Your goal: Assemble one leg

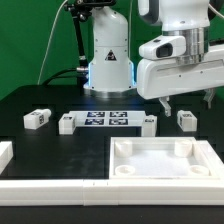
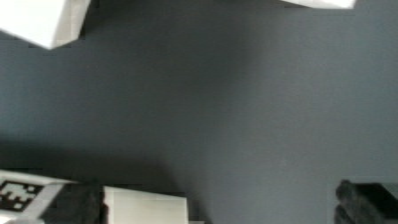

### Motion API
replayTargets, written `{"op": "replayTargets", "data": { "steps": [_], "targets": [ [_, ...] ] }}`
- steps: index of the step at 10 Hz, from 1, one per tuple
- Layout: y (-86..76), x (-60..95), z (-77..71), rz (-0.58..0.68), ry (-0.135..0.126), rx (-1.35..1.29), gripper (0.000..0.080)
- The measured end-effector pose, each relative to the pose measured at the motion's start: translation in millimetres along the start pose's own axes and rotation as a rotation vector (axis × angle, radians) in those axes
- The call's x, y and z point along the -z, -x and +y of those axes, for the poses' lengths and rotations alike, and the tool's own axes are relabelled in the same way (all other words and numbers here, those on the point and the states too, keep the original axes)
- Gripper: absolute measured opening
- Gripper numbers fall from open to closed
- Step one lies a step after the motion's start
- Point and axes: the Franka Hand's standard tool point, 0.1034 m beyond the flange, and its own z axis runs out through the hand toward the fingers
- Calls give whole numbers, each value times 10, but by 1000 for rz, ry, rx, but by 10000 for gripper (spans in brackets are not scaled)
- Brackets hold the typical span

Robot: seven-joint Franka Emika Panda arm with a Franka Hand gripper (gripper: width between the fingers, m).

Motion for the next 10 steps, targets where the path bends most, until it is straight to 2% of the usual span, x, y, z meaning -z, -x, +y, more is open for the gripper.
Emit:
{"op": "replayTargets", "data": {
  "steps": [2, 4, 7, 8, 9, 10],
  "targets": [
    [14, -14, -22, 8, -1, 4, 649],
    [291, -148, -212, 18, -9, 36, 649],
    [474, -222, -325, -4, -10, 67, 649],
    [463, -217, -321, -1, -10, 69, 649],
    [502, -230, -318, -37, -7, 70, 649],
    [547, -226, -318, -153, 0, 70, 649]
  ]
}}
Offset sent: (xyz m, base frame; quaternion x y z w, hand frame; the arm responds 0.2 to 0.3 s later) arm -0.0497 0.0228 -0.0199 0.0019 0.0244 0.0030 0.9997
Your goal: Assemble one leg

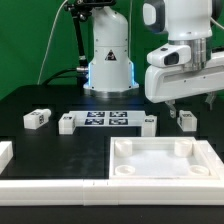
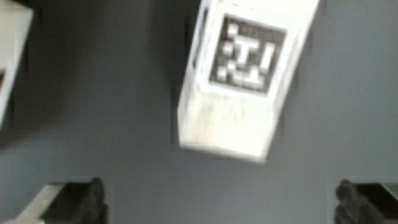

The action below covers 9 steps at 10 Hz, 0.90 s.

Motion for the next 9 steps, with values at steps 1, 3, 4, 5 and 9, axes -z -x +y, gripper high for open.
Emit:
{"op": "replayTargets", "data": {
  "steps": [1, 3, 4, 5, 9],
  "targets": [
    [-18, 10, -14, -67, 0, -21, 649],
    [45, -80, -58, -208, 2, -51, 649],
    [152, -146, -77, -312, 3, -59, 649],
    [196, -187, -101, -392, 8, -98, 649],
    [336, -233, -125, -738, 6, -116, 649]
  ]
}}
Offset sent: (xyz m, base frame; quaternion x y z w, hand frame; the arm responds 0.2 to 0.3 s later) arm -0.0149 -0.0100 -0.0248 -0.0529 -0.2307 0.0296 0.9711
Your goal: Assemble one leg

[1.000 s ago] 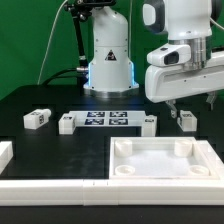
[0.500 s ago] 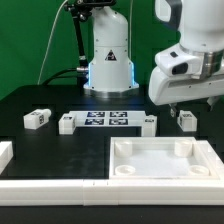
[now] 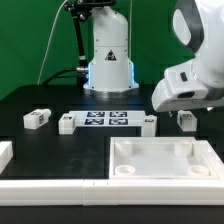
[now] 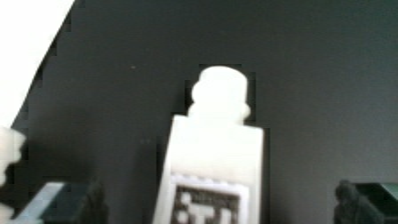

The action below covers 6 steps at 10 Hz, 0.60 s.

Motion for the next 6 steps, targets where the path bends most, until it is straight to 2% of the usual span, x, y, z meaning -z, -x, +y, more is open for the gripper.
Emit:
{"op": "replayTargets", "data": {
  "steps": [1, 6],
  "targets": [
    [-54, 2, 5, -31, -5, 3, 649],
    [-123, -28, 47, -10, -12, 14, 649]
  ]
}}
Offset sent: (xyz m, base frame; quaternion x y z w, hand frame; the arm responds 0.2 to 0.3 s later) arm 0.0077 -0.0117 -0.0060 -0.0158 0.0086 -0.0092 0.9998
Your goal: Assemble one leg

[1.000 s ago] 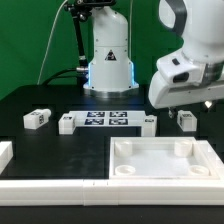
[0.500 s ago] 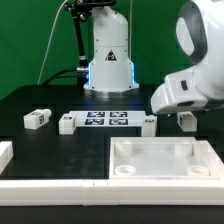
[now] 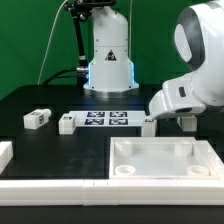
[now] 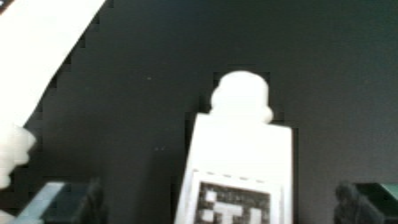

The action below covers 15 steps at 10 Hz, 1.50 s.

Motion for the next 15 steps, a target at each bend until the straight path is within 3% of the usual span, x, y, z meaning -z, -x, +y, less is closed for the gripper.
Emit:
{"op": "replayTargets", "data": {
  "steps": [1, 2, 3, 5, 11, 13, 15],
  "targets": [
    [-13, -6, -5, 5, 0, 1, 649],
    [-23, -4, -7, 9, -1, 1, 526],
    [-24, -4, -7, 10, -2, 0, 526],
    [-26, 5, -8, 10, -2, 0, 286],
    [-23, 10, -6, 10, -2, 2, 287],
    [124, 236, 10, -4, -21, 38, 288],
    [263, 449, 22, -20, -15, 37, 288]
  ]
}}
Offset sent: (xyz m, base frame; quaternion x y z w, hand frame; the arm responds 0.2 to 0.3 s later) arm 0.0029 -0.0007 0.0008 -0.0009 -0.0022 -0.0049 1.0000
